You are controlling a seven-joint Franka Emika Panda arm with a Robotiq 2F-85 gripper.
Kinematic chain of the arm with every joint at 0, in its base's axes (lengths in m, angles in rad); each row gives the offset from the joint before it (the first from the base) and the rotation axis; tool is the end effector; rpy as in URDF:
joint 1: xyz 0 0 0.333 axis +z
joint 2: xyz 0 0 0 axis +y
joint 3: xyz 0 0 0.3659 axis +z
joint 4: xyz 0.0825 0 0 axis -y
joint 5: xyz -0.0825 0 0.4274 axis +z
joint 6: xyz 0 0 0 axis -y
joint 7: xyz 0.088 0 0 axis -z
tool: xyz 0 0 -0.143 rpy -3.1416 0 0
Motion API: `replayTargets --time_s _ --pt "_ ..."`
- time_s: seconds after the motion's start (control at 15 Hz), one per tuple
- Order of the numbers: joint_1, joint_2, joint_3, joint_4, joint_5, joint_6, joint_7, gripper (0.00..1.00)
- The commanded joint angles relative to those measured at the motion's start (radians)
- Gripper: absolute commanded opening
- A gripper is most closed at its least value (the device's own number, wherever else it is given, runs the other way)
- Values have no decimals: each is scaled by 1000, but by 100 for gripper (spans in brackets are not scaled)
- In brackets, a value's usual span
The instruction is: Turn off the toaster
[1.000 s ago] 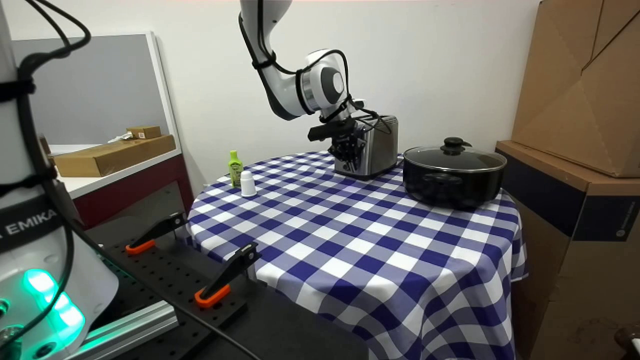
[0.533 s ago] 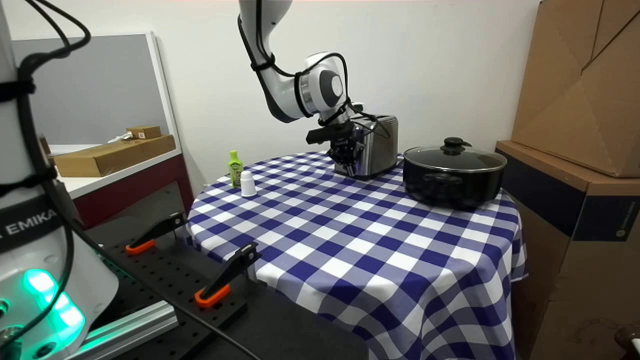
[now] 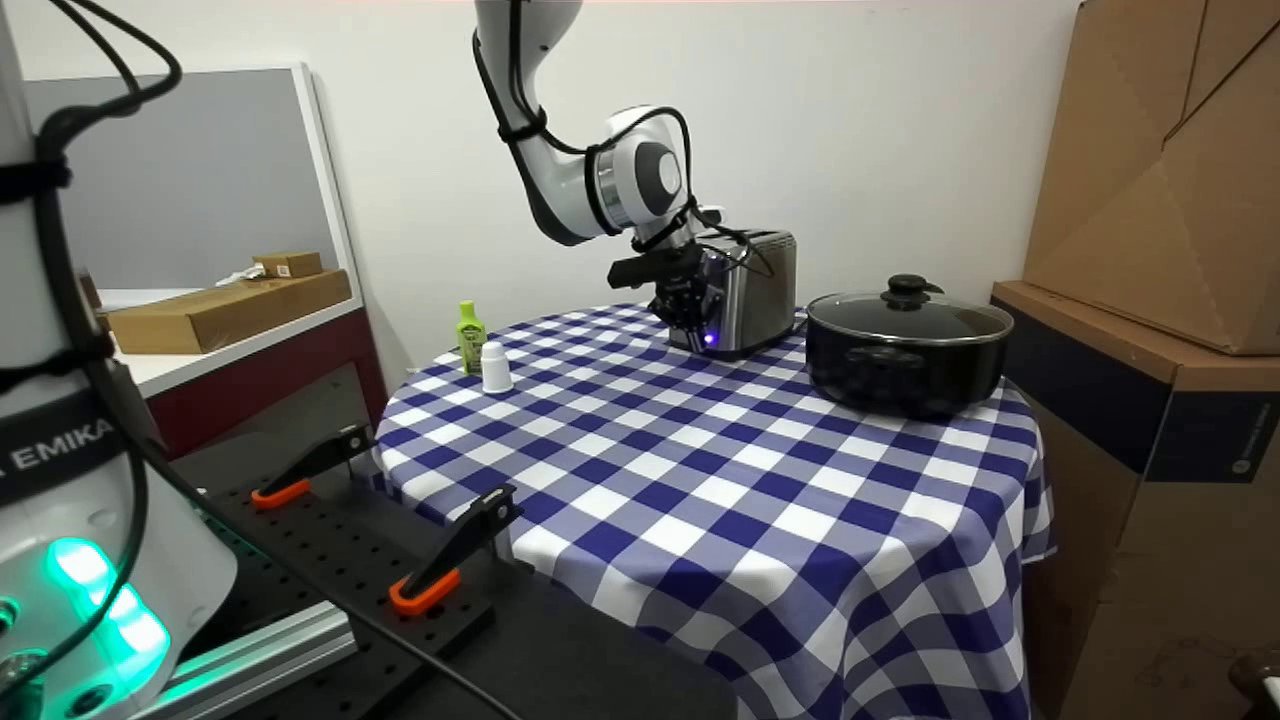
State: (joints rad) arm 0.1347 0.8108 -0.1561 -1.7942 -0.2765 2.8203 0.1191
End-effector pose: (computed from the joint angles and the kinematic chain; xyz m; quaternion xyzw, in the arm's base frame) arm 0.7285 0.0017 0.0833 0.9846 0.0857 0.1102 0.1054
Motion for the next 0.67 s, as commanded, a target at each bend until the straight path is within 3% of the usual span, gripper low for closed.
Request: replayTargets --time_s 0.0,0.33,0.6 --pt "9 12 -2 3 20 42 -3 0" --pt "23 26 -24 6 14 90 9 0" --pt "58 48 -74 -3 11 193 27 0"
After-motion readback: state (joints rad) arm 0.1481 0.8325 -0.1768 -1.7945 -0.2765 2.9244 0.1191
